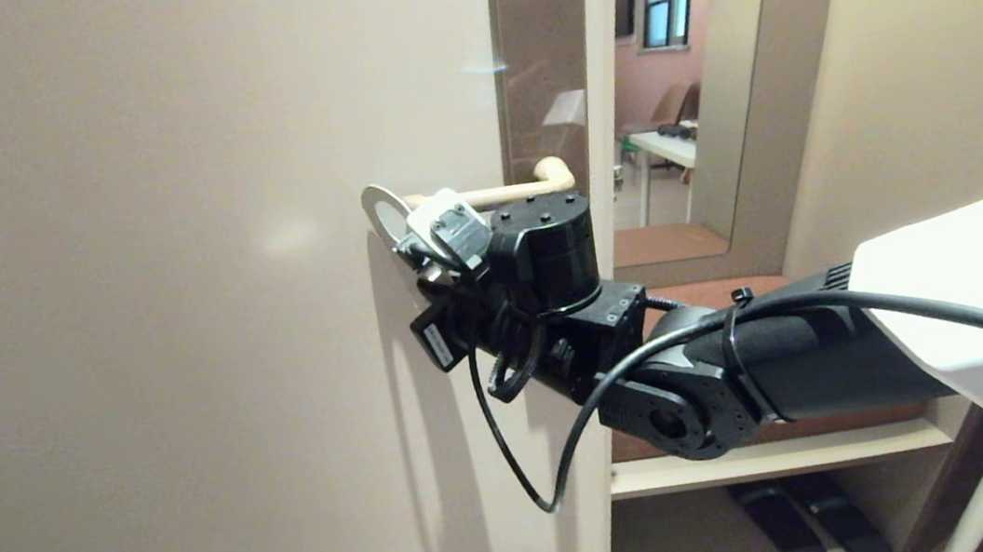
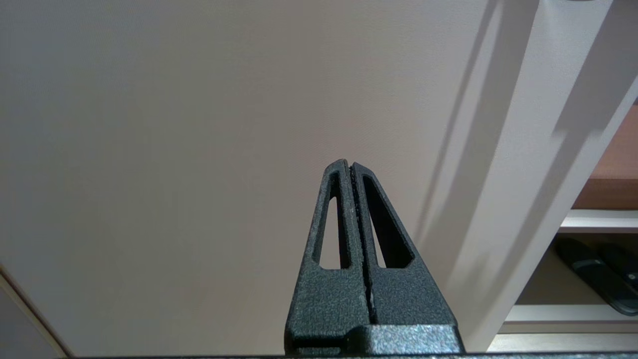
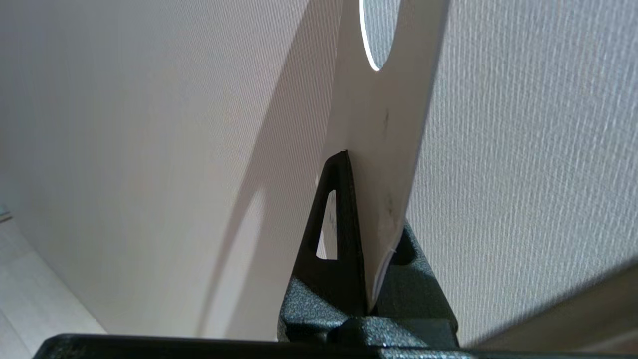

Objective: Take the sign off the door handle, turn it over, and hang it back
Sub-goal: Take down the sign, then hand it to the other hand

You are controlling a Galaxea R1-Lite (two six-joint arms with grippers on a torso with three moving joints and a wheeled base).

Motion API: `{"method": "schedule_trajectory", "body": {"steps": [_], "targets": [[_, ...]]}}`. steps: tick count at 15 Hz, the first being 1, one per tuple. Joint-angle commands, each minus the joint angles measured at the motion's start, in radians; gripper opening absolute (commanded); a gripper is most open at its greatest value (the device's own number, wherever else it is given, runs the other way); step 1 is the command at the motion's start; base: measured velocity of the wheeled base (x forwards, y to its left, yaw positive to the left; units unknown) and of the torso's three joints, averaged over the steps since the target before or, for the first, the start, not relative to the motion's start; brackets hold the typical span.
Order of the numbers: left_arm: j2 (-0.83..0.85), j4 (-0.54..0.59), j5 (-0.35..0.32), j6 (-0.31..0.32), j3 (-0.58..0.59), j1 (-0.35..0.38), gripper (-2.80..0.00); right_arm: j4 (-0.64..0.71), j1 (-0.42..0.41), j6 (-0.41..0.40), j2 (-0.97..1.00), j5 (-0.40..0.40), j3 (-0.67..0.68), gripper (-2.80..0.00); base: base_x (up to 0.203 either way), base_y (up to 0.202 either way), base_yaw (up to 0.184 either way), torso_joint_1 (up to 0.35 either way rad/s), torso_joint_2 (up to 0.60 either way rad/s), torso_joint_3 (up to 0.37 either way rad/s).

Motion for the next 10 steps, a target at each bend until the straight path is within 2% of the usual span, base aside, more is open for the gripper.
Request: {"method": "schedule_trajectory", "body": {"steps": [1,10], "targets": [[0.0,-0.001,0.001,-0.001,0.0,0.0,-2.8,-0.007,0.002,-0.003,0.005,0.018,-0.015,-2.8,0.0,0.0,0.0,0.0,0.0,0.0],[0.0,-0.001,0.001,-0.001,0.0,0.0,-2.8,-0.011,0.034,-0.028,-0.004,0.2,-0.012,-2.8,0.0,0.0,0.0,0.0,0.0,0.0]]}}
